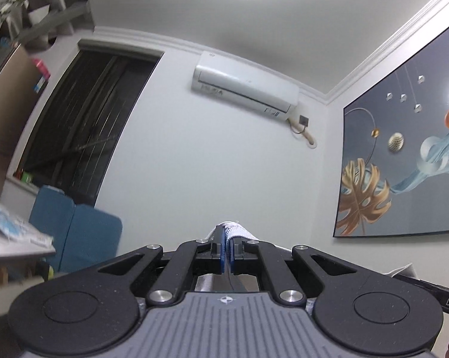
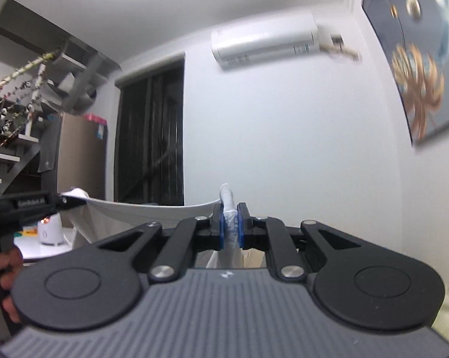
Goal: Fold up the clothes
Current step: 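Lift the T-shirt high with both grippers to shake it open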
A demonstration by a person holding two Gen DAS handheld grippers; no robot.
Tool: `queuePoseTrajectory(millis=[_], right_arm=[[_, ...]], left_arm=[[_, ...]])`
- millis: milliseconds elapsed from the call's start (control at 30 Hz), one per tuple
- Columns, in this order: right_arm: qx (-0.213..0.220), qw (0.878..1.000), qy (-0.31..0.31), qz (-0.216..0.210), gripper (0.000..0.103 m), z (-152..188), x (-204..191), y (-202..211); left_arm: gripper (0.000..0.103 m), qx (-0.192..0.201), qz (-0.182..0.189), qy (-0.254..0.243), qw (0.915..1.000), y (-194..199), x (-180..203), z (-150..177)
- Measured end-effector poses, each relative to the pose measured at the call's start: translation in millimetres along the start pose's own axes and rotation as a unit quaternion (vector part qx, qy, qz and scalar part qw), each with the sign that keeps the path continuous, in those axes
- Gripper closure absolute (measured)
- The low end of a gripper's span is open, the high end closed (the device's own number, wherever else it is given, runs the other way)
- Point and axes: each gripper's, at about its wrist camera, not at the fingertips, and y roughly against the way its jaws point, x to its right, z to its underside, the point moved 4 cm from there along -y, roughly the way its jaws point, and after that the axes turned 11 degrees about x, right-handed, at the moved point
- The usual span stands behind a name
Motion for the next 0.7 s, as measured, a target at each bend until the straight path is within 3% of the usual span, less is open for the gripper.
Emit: queuePoseTrajectory(millis=[167, 400, 567, 700], right_arm=[[0.038, 0.999, 0.028, -0.016, 0.091, -58, -23, 29], [0.074, 0.996, 0.058, -0.008, 0.091, -122, -33, 52], [0.085, 0.994, 0.073, 0.010, 0.091, -152, -30, 58], [0.077, 0.995, 0.060, 0.024, 0.091, -148, -24, 60]], left_arm=[[0.100, 0.031, 0.011, -0.015, 0.9994, 28, 34, -77], [0.099, 0.042, 0.027, -0.039, 0.9980, 60, 72, -146], [0.099, 0.032, 0.033, -0.045, 0.9979, 73, 90, -171], [0.099, 0.009, 0.027, -0.033, 0.9990, 77, 93, -158]])
